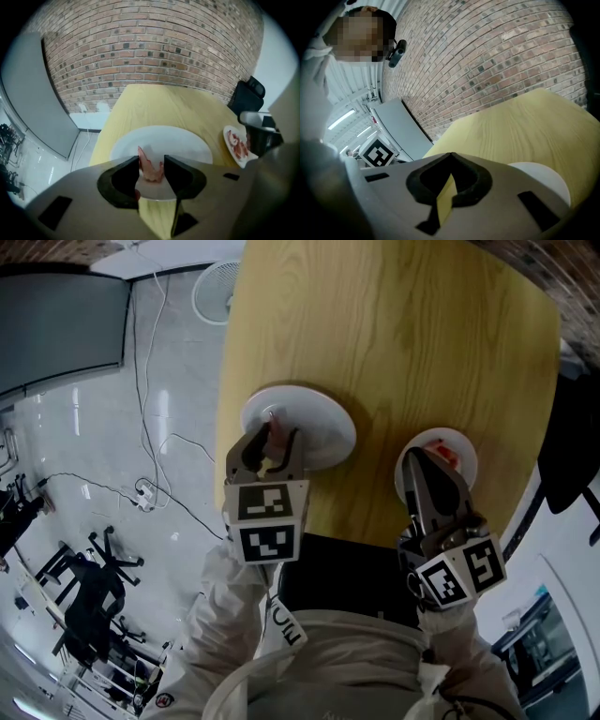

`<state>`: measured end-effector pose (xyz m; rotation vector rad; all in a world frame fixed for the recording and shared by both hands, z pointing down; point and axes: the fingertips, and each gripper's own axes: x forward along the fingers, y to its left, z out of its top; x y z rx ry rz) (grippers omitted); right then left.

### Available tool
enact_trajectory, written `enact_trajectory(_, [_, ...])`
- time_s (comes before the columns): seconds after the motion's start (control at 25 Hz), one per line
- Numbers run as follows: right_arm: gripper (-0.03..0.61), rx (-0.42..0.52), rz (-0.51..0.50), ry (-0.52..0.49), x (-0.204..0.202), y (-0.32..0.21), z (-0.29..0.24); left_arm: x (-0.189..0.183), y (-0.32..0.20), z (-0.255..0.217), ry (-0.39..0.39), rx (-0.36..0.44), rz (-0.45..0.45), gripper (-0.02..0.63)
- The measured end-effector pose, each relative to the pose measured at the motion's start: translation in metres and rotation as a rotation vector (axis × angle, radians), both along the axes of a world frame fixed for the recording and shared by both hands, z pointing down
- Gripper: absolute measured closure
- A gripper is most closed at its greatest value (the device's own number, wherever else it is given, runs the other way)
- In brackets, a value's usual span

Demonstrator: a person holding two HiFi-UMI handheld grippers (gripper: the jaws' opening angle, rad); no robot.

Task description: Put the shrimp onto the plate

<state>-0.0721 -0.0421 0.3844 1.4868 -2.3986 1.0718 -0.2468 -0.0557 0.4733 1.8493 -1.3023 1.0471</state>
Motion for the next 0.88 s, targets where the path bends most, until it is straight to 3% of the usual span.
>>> enact_trajectory(0.88, [0.554,0.011,0.063,-0.016,0.016,0.020,-0.008,0.013,0.004,-0.013,0.009,0.056,0.046,0.449])
